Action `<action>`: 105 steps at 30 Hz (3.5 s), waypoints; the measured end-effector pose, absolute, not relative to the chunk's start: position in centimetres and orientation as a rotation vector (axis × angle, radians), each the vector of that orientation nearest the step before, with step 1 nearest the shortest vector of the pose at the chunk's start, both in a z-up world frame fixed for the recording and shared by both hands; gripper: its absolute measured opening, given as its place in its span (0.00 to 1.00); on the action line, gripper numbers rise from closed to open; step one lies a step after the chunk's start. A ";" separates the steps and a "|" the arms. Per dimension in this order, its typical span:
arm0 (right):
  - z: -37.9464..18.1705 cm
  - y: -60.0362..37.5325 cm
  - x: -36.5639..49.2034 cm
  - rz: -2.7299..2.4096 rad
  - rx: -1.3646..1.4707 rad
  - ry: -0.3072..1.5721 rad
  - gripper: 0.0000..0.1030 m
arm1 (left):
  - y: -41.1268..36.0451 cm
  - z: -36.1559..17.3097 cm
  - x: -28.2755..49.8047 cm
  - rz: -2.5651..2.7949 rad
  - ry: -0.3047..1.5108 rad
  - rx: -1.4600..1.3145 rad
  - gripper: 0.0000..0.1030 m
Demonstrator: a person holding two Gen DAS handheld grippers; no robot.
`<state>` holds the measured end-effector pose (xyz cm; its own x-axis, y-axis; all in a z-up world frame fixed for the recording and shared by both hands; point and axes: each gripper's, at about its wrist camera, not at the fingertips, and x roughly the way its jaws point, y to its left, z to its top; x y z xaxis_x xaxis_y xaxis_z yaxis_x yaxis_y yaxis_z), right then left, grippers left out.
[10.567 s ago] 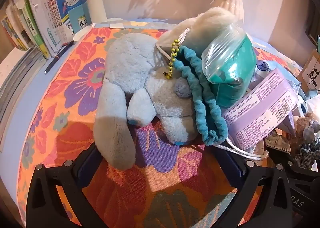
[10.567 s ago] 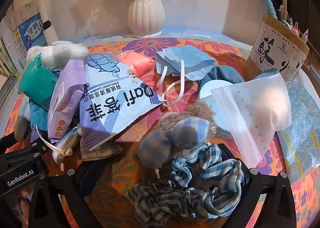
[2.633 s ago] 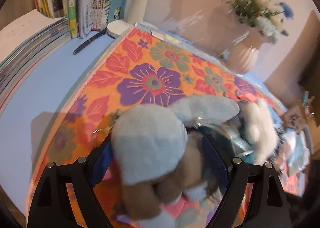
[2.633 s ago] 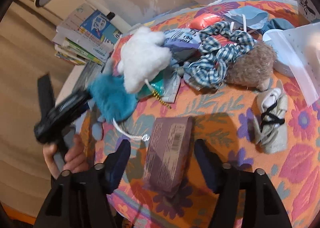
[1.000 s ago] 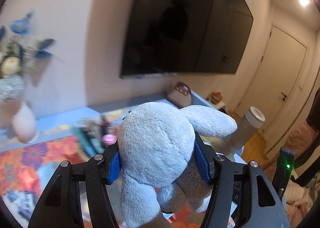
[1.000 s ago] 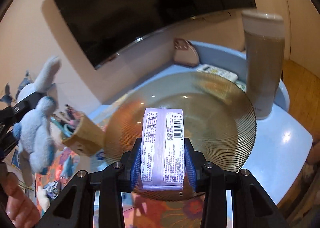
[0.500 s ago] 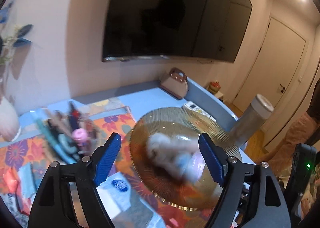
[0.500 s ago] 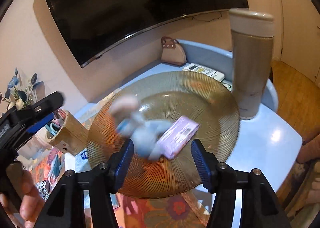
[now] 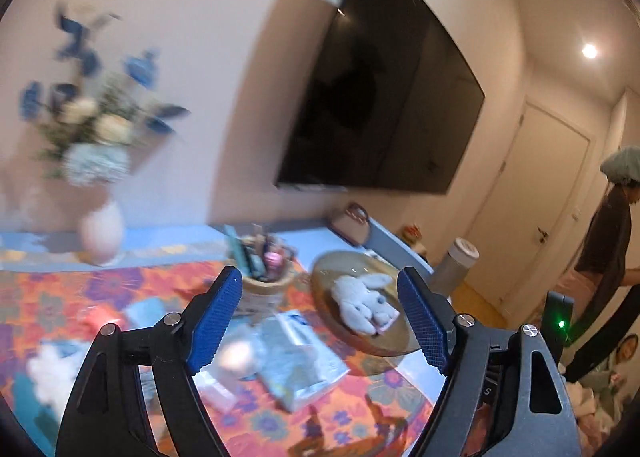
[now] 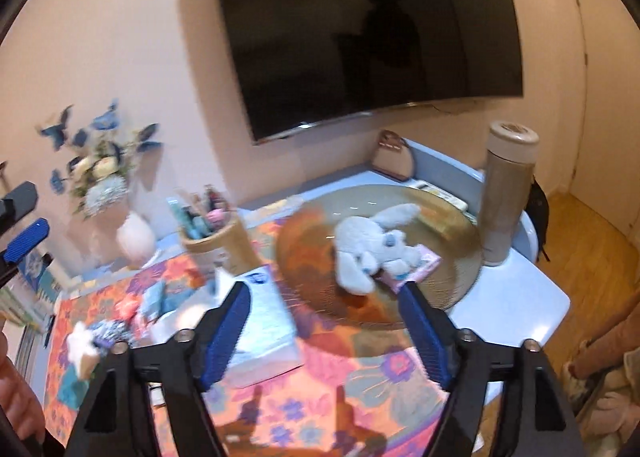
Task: Organize soft objects
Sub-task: 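Grasp the teal drawstring pouch with the left tool while the right tool grasps the white plush, then carry the teal pouch and white plush to the amber bowl and release them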
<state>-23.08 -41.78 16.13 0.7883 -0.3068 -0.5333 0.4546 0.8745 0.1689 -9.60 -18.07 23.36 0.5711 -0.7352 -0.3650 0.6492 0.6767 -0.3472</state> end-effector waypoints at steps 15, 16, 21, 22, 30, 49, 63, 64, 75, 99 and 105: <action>10.4 -26.2 -15.8 -0.021 0.304 0.735 0.86 | 1.2 16.6 -10.0 -0.308 0.581 -0.299 0.87; 9.8 -25.4 -15.1 -0.004 0.302 0.757 0.86 | 2.1 16.1 -10.1 -0.290 0.588 -0.299 0.87; 6.5 -21.7 -12.1 0.065 0.301 0.843 0.87 | 7.4 12.1 -9.8 -0.145 0.650 -0.301 0.87; 5.9 -21.2 -11.7 0.076 0.300 0.855 0.86 | 8.3 11.2 -9.7 -0.125 0.671 -0.305 0.87; 4.2 -16.4 -9.6 0.202 0.234 0.860 0.86 | 10.9 5.4 -7.2 -0.175 0.825 -0.325 0.86; 4.6 -8.4 -1.8 0.235 -0.089 0.822 0.89 | 4.3 1.5 -4.1 -0.385 0.961 -0.063 0.99; 4.9 -10.8 -3.0 0.226 0.019 0.793 0.54 | 2.1 1.4 -5.2 -0.384 0.918 0.108 0.31; 5.2 -11.2 -3.2 0.222 0.034 0.782 0.54 | 2.5 1.5 -5.4 -0.396 0.909 0.084 0.21; 10.2 -16.2 -7.4 0.240 0.228 0.643 0.54 | 3.3 5.8 -7.2 -0.387 0.770 -0.018 0.18; 15.5 -35.5 -16.1 -0.212 0.383 0.382 0.54 | -15.5 18.5 -9.0 -0.939 0.559 0.073 0.18; 15.4 -44.6 -18.3 -0.394 0.461 0.370 0.54 | -25.3 20.5 -9.1 -1.050 0.503 0.182 0.19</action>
